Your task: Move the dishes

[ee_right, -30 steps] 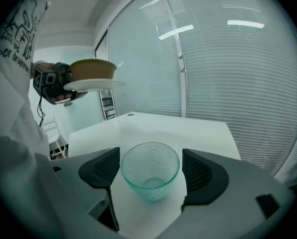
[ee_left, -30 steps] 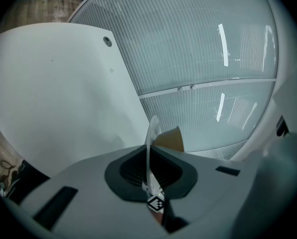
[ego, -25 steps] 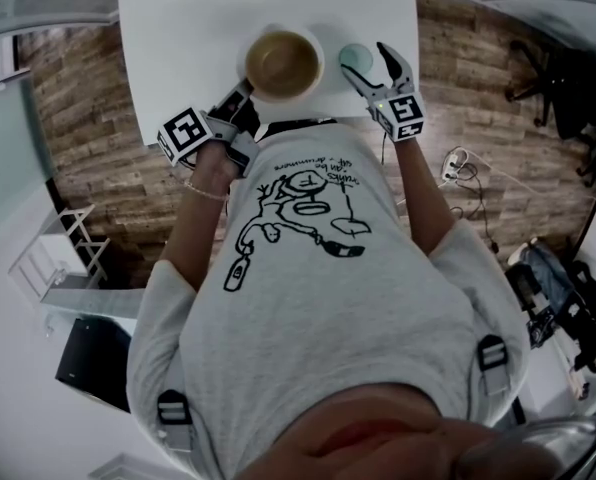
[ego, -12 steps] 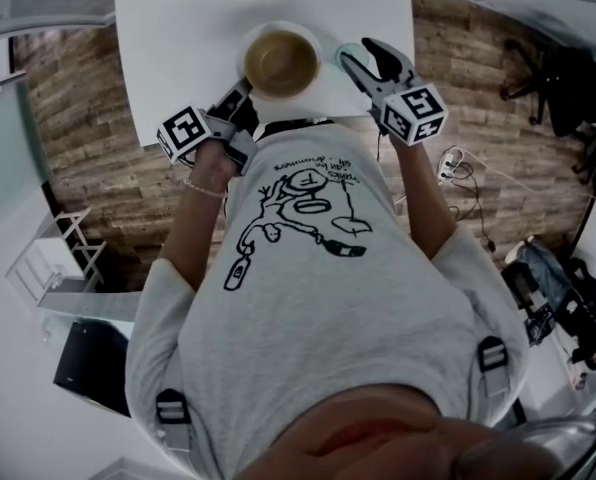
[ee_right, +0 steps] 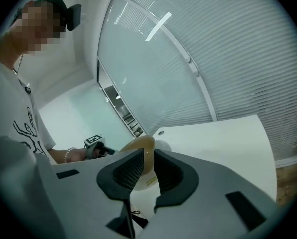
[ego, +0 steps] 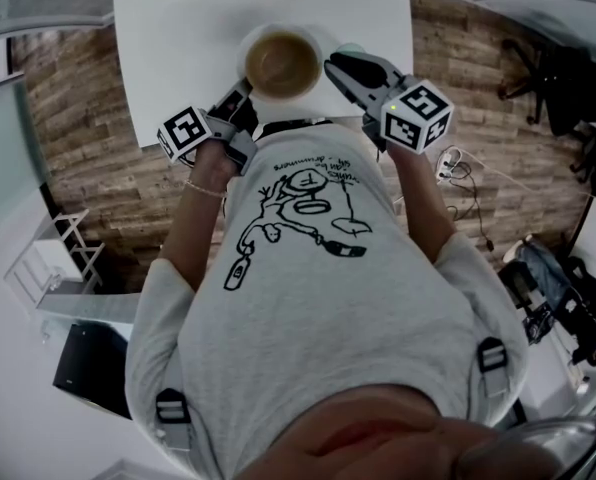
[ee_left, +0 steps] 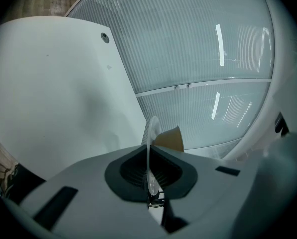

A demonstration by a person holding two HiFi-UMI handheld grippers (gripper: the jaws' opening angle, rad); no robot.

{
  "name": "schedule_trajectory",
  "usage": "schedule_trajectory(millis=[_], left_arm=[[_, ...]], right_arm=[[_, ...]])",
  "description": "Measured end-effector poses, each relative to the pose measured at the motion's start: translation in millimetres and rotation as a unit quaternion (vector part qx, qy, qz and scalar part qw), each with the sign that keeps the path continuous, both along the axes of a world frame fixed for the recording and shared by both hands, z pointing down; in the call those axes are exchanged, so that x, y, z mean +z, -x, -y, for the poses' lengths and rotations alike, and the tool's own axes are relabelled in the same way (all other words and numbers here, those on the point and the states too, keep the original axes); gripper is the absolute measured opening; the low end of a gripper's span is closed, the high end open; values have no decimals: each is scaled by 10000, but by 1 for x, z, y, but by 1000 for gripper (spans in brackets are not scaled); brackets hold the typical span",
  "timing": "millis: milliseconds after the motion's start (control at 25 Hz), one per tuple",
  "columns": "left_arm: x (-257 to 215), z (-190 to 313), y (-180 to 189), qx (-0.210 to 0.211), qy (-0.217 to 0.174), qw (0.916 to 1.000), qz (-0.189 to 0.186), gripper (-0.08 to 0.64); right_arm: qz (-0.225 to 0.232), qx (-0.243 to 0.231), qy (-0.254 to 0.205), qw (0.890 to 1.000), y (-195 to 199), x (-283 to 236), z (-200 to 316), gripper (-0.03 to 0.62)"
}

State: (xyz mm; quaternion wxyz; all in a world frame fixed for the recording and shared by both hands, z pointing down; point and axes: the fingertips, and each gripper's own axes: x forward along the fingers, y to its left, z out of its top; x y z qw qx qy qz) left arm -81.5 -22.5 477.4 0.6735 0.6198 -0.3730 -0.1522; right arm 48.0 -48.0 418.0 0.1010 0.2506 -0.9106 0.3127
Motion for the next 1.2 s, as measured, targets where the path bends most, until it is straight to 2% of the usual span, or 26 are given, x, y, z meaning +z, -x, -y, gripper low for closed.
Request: schedule_trajectory(millis=[320, 640, 760, 1000, 1200], left_arm=[[-3, 1, -2, 90, -152, 9998, -44, 9], [-3, 2, -7, 214, -323, 9992, 32, 9], [-1, 1, -9, 225, -291, 9993, -1, 10], [2, 0, -11, 282, -251, 9993, -56, 9], [6, -1, -8, 293, -209, 9994, -13, 9]], right_arm=[[184, 32, 766, 9969, 9, 8, -3, 100], [62, -35, 1221, 9925, 17, 19, -6, 114], [-32, -17, 1300, 9915, 18, 22, -6, 110], [-199, 127, 1397, 9899, 17, 26, -5, 51], [-200, 210, 1487, 9885, 15, 27, -1, 43]])
